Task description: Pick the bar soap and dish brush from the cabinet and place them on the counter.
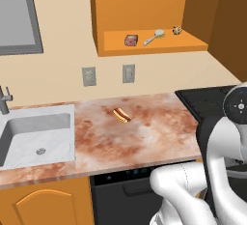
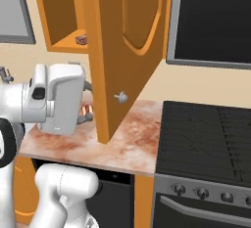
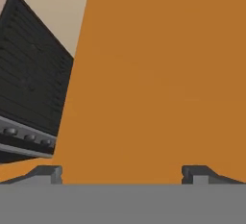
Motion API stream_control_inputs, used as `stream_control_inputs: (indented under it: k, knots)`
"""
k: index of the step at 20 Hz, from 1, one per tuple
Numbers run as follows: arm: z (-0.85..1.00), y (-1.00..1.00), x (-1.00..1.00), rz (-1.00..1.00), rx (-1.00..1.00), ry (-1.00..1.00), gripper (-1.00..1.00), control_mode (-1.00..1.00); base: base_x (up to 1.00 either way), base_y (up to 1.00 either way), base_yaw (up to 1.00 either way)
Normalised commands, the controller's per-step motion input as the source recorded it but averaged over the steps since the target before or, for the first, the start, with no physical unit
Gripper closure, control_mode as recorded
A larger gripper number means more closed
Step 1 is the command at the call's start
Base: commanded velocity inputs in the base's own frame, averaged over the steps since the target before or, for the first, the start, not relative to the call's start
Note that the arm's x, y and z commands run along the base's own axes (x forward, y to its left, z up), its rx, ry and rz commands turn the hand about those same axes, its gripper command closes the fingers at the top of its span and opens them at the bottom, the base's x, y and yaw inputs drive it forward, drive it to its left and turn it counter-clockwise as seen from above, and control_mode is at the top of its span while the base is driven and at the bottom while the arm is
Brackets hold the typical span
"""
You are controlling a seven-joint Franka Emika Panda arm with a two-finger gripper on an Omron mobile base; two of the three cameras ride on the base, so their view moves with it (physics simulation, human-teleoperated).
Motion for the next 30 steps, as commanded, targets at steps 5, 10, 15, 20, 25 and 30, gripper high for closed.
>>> stream_control_inputs:
  k: [5, 10, 15, 20, 25, 30]
  knots:
    - [-0.08, -0.22, 0.27, -0.01, -0.02, 0.00, -1.00, -1.00, 0.00, 0.00, 0.00]
    - [-0.16, -0.22, 0.30, -0.04, -0.03, 0.05, -1.00, -1.00, 0.00, 0.00, 0.00]
    - [-0.15, -0.25, 0.32, -0.03, -0.02, 0.03, -1.00, -1.00, 0.00, 0.00, 0.00]
    - [-0.09, -0.17, 0.28, -0.03, -0.02, 0.02, -1.00, -1.00, 0.00, 0.00, 0.00]
    - [0.09, 0.10, 0.07, -0.02, -0.03, 0.01, -1.00, -1.00, 0.00, 0.00, 0.00]
    - [0.41, 0.34, 0.00, 0.01, -0.02, -0.02, -1.00, -1.00, 0.00, 0.00, 0.00]
